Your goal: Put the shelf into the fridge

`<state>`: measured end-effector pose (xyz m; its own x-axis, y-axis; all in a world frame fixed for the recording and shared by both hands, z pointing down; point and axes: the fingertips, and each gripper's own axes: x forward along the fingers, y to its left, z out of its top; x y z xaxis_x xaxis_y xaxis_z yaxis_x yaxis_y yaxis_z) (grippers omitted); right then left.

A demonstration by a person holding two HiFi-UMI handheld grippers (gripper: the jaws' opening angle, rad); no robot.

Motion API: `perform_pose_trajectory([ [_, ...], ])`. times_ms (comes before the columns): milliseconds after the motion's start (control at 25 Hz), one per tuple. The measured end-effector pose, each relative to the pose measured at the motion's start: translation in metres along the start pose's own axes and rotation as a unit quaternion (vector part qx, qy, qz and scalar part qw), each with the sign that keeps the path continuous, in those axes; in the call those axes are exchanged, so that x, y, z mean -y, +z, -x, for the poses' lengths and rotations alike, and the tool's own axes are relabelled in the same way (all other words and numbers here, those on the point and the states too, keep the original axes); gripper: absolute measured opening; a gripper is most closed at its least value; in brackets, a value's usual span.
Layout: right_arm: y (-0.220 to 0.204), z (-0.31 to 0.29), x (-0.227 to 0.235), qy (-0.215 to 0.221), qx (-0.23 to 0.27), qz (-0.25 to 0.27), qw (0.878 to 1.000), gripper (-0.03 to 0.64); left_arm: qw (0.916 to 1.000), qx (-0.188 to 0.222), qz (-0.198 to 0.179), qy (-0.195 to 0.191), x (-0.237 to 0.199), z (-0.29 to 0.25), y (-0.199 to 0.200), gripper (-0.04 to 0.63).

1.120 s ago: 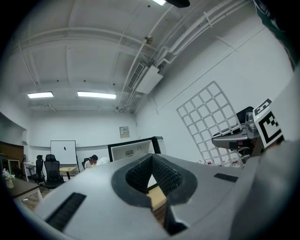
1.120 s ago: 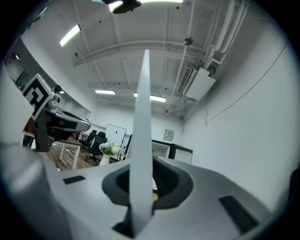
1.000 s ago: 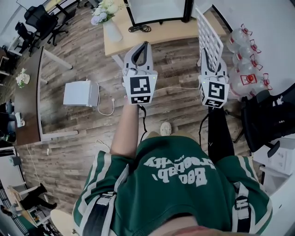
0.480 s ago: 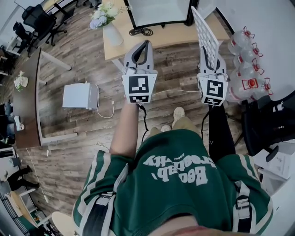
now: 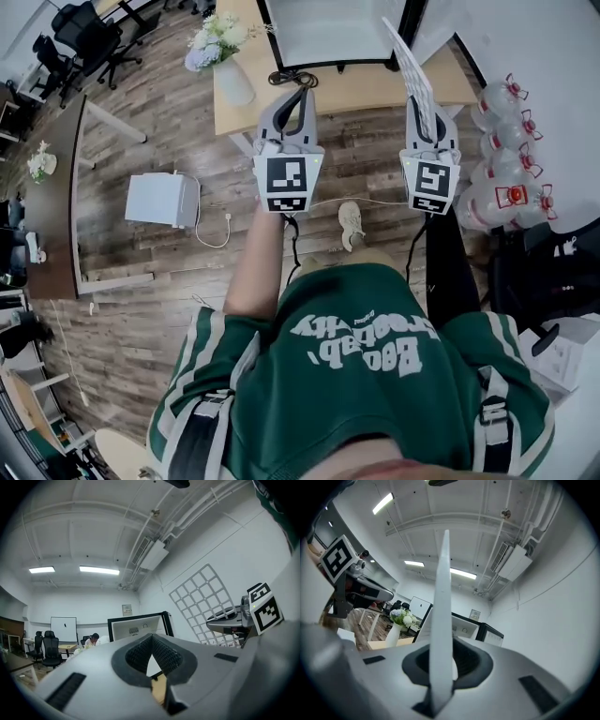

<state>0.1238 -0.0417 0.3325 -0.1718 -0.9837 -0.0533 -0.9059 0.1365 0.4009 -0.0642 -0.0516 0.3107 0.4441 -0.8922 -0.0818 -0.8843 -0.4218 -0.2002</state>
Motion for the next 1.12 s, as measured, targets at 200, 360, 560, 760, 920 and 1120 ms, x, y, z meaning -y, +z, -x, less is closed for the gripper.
perform_pose_trajectory([
  [200,-0.008,-0.047,0.001,0.020,0.004,0.031,0.999,0.048,0.9999,-0.007,-0.003,0.014,-0.014,-0.035,-0.012,0.000],
  [360,-0.013,-0.086,0.007,0.030,0.004,0.074,0.997,0.048,0.9998,-0.009,0.007,0.018,-0.020,-0.063,-0.017,0.000],
  [560,-0.027,-0.135,0.009,0.042,-0.003,0.140,0.989,0.048,0.9993,-0.020,0.017,0.026,-0.027,-0.095,-0.030,0.000],
  [760,-0.041,-0.177,0.006,0.055,0.003,0.230,0.972,0.048,0.9986,-0.033,0.020,0.037,-0.034,-0.125,-0.044,0.000],
  [920,-0.050,-0.204,-0.005,0.073,0.011,0.275,0.959,0.048,0.9975,-0.045,0.028,0.048,-0.037,-0.140,-0.059,0.000],
  [1120,-0.056,-0.234,-0.017,0.081,0.030,0.316,0.945,0.048,0.9946,-0.066,0.043,0.067,-0.049,-0.153,-0.082,0.000],
])
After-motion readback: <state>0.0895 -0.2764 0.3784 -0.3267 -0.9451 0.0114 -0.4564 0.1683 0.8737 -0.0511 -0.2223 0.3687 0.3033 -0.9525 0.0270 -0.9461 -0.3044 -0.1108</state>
